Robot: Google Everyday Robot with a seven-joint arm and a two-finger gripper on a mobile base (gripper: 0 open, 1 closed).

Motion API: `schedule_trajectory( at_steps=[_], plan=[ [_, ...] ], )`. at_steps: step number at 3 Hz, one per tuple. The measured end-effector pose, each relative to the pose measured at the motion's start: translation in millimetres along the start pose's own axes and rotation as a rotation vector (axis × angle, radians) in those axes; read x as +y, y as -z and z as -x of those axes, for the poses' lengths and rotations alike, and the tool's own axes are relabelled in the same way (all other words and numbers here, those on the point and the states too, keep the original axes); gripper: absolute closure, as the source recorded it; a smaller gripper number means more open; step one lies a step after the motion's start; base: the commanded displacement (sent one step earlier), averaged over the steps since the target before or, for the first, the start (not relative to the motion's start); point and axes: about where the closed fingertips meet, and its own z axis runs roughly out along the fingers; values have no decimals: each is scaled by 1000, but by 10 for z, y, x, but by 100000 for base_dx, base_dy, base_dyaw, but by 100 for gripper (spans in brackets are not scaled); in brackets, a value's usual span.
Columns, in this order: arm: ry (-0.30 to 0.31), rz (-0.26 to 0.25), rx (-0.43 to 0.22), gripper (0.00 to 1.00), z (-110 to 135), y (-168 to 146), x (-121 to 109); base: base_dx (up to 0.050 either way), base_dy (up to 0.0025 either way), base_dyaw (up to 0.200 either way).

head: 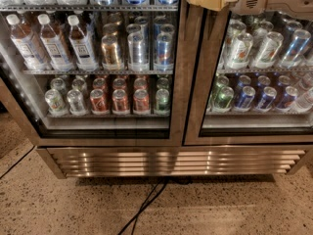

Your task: Open left fridge door

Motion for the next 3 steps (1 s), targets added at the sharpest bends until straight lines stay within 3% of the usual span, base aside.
schedule_trajectory(
  at_steps=[2,3],
  plan=[
    [-44,59,9,100,-9,198,234,0,0,0],
    [-44,59,9,100,-2,174,259,0,0,0]
  ],
)
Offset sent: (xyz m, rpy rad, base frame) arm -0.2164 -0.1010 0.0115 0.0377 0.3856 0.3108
